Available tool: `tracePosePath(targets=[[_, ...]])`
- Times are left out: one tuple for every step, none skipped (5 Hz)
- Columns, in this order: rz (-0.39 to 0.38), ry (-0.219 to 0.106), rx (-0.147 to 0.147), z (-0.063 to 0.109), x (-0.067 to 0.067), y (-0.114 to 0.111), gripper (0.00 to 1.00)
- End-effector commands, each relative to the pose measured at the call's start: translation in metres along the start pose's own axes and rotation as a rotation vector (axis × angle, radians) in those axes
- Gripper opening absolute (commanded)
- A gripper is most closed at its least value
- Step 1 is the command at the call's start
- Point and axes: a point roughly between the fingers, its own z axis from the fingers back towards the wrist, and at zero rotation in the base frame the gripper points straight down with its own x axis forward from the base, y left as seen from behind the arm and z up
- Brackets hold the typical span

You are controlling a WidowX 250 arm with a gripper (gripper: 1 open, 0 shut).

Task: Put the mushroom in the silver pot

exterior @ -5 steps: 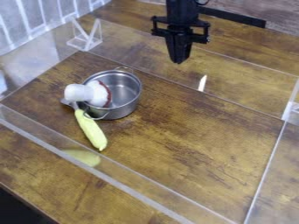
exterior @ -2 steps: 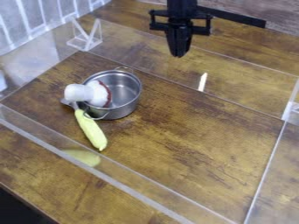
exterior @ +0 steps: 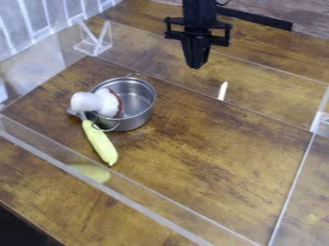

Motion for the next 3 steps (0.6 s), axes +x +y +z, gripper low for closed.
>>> tracePosePath(targets=[[-0.009, -0.111, 0.007, 0.0574, 0.0027, 0.0086, 0.0], [-0.025, -0.111, 0.004, 0.0659, 0.0064, 0.0119, 0.0], [-0.034, -0.105, 0.009, 0.0595, 0.0046, 0.0076, 0.0]])
